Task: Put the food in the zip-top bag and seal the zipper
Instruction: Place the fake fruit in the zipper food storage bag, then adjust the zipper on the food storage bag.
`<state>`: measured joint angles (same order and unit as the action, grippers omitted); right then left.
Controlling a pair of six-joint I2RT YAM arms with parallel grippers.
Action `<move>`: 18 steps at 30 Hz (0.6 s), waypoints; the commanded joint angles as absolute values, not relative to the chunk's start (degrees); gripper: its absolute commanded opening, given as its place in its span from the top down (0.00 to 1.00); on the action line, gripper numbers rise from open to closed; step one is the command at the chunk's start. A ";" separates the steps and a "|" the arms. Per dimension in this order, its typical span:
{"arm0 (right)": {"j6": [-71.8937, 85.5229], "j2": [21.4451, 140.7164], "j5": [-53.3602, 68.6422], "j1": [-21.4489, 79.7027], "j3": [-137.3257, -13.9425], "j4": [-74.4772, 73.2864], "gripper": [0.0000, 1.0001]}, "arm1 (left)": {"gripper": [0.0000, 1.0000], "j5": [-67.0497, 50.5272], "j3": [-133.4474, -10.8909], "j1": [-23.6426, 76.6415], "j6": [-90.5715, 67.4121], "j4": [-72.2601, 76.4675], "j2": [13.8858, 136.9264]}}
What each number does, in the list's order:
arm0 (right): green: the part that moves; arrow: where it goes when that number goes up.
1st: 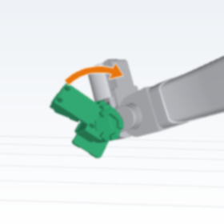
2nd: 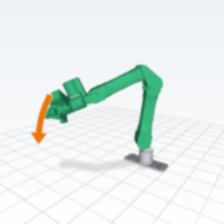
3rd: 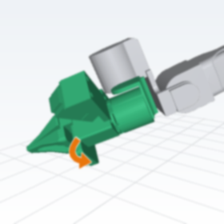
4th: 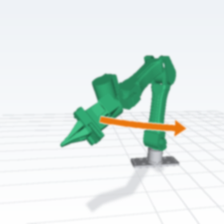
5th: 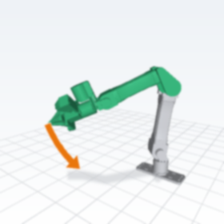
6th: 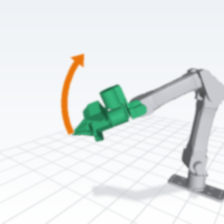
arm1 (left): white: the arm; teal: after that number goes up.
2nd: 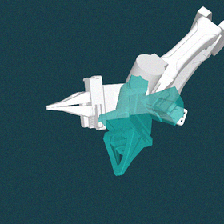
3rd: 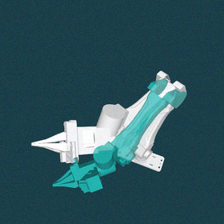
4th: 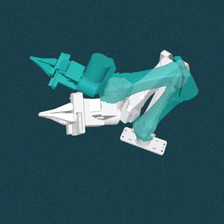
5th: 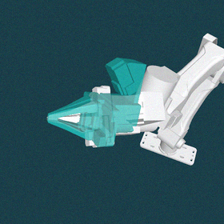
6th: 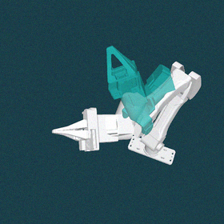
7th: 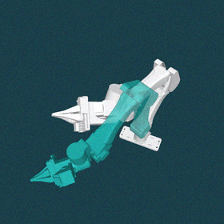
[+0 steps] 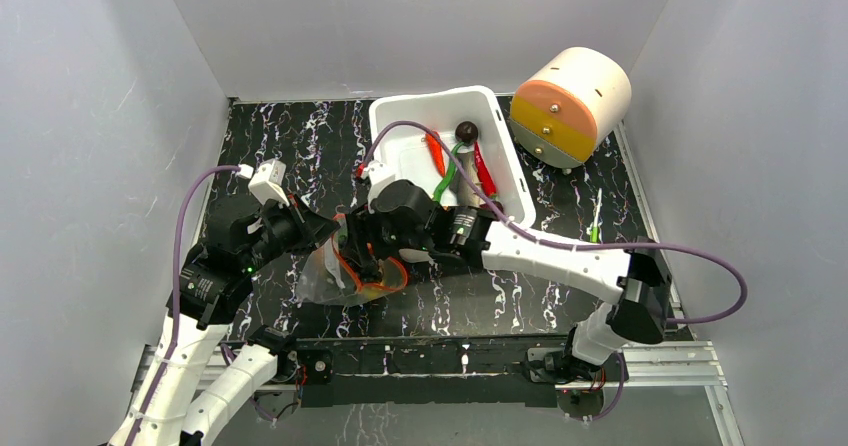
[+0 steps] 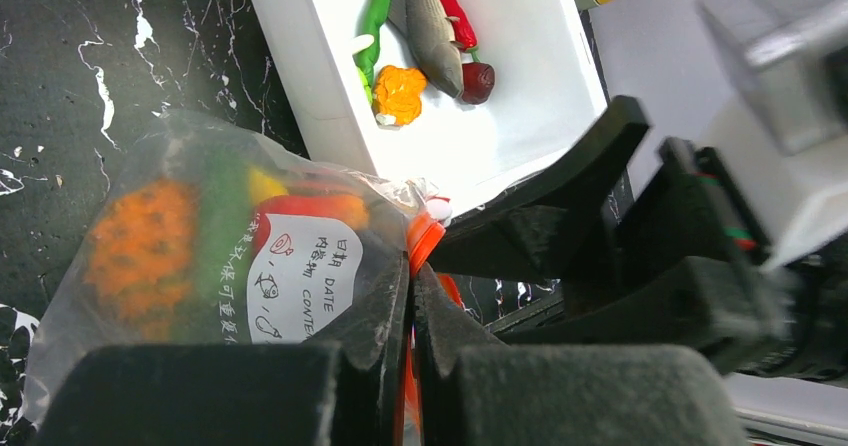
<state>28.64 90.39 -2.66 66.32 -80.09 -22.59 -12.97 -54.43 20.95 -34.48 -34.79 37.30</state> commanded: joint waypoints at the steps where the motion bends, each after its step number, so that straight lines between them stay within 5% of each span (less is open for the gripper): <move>1: 29.57 84.34 -4.66 66.53 -83.23 -22.15 0.45 | 1.00 -14.63 -56.24 20.92 -35.07 -32.31 36.56; 18: 30.41 79.45 -4.69 66.52 -72.68 -22.29 0.53 | 1.00 -13.78 -55.80 20.92 -35.92 -32.32 36.45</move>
